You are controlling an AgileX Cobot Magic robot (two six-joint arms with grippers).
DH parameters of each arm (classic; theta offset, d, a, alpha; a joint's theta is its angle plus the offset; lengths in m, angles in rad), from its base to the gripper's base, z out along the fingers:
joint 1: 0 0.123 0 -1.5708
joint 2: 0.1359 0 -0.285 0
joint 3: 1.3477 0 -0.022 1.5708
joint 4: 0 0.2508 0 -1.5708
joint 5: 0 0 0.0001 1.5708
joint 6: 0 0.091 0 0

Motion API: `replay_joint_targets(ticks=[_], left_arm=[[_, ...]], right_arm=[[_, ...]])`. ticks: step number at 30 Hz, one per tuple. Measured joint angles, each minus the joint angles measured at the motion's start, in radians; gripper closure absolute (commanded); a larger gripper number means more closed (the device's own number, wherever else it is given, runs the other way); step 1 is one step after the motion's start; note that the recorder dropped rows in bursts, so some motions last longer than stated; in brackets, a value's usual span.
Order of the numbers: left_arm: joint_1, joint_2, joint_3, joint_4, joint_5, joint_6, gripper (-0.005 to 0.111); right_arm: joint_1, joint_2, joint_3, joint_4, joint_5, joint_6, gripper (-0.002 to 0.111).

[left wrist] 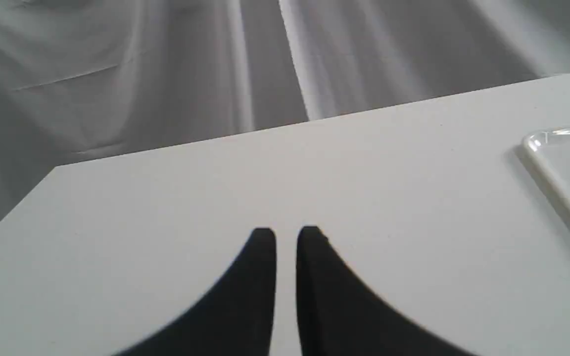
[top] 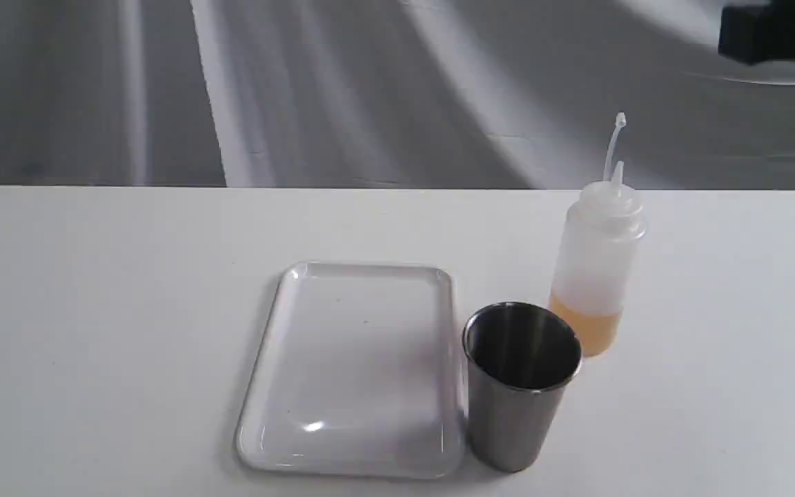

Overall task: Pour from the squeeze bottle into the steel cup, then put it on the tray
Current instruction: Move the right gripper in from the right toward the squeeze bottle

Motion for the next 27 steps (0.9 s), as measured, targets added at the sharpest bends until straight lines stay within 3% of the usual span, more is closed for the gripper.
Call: replay_joint_targets(ticks=[12,27], left_arm=[[0.000,0.000,0.000,0.000,0.000,0.000,0.098],[0.000,0.000,0.000,0.000,0.000,0.000,0.098]], right_arm=[[0.026,0.002,0.359,-0.053,-0.439,0.208,0.108],[0.049,0.187,0.449,-0.073,-0.566,0.317,0.108]])
